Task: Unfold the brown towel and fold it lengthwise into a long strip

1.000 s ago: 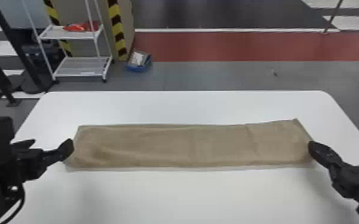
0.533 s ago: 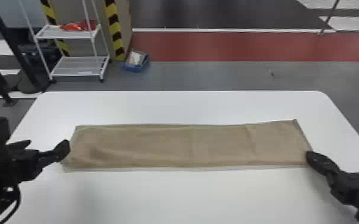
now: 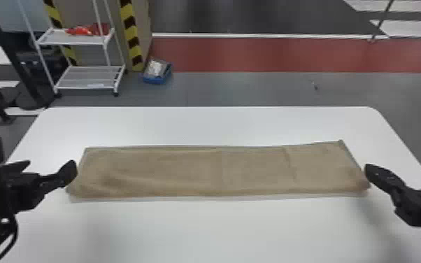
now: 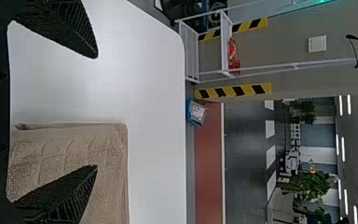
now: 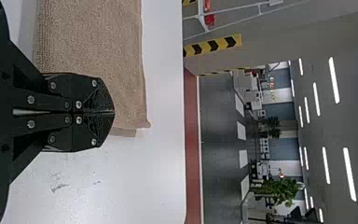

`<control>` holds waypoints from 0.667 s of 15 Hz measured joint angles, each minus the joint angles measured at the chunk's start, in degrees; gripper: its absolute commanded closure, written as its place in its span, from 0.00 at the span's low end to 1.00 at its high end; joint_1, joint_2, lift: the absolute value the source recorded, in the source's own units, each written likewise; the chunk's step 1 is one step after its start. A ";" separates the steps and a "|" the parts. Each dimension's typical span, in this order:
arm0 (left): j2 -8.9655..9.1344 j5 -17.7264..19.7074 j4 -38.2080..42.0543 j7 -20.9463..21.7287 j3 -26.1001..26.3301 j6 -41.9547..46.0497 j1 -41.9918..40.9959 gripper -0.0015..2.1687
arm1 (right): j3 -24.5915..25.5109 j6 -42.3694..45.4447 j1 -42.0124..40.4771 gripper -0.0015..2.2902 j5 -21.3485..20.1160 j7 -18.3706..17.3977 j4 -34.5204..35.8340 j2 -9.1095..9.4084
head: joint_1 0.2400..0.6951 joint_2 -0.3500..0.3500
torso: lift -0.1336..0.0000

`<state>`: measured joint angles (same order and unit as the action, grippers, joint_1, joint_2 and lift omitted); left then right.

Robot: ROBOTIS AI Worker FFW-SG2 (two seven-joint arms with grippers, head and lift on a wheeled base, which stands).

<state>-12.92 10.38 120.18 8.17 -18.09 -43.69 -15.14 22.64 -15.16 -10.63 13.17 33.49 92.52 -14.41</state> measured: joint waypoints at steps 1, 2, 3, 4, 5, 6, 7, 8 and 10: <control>0.03 0.13 0.11 0.00 -0.06 0.31 -0.10 0.02 | 0.12 -0.36 0.05 0.79 0.40 0.00 0.34 0.00 | 1.00 0.49 | 0.08; 0.08 0.26 0.26 0.00 -0.13 0.71 -0.28 0.02 | 0.22 -0.59 0.25 0.79 0.72 0.00 0.64 0.00 | 1.00 0.48 | 0.08; 0.15 0.32 0.39 0.00 -0.16 1.22 -0.52 0.02 | 0.27 -0.83 0.50 0.78 0.86 0.00 0.82 0.00 | 1.00 0.48 | 0.08; 0.23 0.37 0.52 0.00 -0.18 1.71 -0.79 0.02 | 0.29 -1.15 0.91 0.67 0.91 0.00 0.94 -0.02 | 1.00 0.48 | 0.08; 0.30 0.58 0.59 0.00 -0.19 1.96 -0.97 0.02 | 0.32 -1.64 1.44 0.65 0.91 0.06 0.97 -0.11 | 1.00 0.48 | 0.08; 0.31 0.92 0.61 0.00 -0.19 2.10 -1.11 0.02 | 0.36 -2.06 1.89 0.65 0.90 0.14 0.97 -0.25 | 1.00 0.48 | 0.08; 0.31 1.24 0.64 0.00 -0.19 2.35 -1.31 0.02 | 0.38 -2.51 2.36 0.65 0.83 0.17 0.92 -0.47 | 1.00 0.48 | 0.08; 0.32 1.40 0.66 0.00 -0.16 2.87 -1.53 0.02 | 0.39 -2.89 2.79 0.65 0.73 0.18 0.85 -0.66 | 1.00 0.47 | 0.08; 0.35 1.54 0.67 0.06 -0.07 4.03 -1.93 0.02 | 0.45 -3.32 3.52 0.65 0.45 0.18 0.64 -0.90 | 1.00 0.46 | 0.08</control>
<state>-12.56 11.91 120.85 8.24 -18.16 -39.66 -17.07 23.09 -18.48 -7.11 13.62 33.66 93.16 -15.31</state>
